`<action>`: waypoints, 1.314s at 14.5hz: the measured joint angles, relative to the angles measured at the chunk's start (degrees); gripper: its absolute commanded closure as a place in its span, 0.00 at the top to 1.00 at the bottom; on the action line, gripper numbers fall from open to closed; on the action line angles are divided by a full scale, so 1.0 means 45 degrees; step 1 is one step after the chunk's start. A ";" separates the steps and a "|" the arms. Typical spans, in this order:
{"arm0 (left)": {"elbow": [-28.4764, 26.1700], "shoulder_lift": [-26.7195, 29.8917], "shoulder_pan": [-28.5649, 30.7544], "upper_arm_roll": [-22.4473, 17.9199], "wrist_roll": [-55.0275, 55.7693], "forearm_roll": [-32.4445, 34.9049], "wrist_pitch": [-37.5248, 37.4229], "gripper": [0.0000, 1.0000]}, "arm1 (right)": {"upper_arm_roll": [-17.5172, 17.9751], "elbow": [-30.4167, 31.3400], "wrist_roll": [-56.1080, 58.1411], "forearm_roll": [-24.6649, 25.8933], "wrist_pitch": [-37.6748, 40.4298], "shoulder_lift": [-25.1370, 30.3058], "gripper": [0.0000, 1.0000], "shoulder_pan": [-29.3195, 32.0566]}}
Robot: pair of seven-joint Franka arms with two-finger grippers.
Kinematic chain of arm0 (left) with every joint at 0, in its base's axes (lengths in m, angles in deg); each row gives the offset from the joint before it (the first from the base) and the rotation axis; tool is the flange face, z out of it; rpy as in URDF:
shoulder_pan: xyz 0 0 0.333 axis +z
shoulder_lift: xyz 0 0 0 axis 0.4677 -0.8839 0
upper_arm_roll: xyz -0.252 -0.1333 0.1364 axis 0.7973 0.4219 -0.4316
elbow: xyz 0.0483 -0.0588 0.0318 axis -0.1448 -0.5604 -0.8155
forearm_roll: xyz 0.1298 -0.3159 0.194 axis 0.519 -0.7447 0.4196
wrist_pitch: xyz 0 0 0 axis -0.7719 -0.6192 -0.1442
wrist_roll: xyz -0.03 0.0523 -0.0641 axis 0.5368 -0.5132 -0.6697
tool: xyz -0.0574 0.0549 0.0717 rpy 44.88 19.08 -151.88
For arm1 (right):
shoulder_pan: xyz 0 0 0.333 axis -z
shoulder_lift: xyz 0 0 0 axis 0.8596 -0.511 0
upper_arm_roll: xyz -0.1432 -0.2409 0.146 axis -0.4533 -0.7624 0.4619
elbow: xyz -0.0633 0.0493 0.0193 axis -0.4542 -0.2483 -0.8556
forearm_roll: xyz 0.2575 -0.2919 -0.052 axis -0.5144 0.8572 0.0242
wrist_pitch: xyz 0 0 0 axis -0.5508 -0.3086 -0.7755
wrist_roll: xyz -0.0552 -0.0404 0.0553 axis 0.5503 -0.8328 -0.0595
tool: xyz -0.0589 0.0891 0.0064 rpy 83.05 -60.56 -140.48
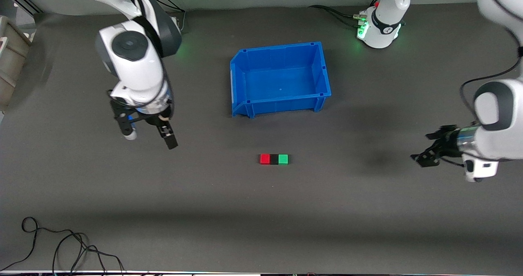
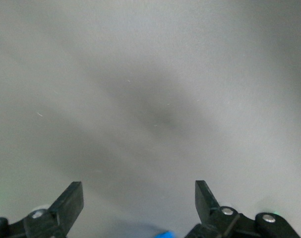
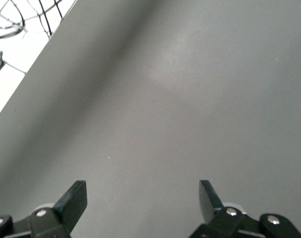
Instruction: Attach green and red cubes to black cube
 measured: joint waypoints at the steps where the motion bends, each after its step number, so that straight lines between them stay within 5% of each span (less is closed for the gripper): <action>1: 0.0022 0.0267 0.0201 -0.0002 -0.0909 0.0135 -0.0381 1.00 | -0.0022 0.0001 0.1028 -0.0632 0.0077 0.0170 1.00 0.0299; 8: 0.0557 0.1711 0.0019 0.0432 -0.6107 0.2351 -0.1120 1.00 | -0.2256 -0.0018 0.8246 -0.3574 0.1543 0.1637 1.00 0.0919; 15: 0.0650 0.3004 -0.0763 0.0721 -0.7003 0.2845 -0.1118 1.00 | -0.4118 -0.1332 1.3642 -0.3829 0.4120 0.2323 1.00 0.0924; 19: 0.0652 0.3359 -0.0823 0.0902 -0.7014 0.2873 -0.1109 1.00 | -0.4299 -0.2414 1.4819 -0.3841 0.5175 0.2193 1.00 0.0916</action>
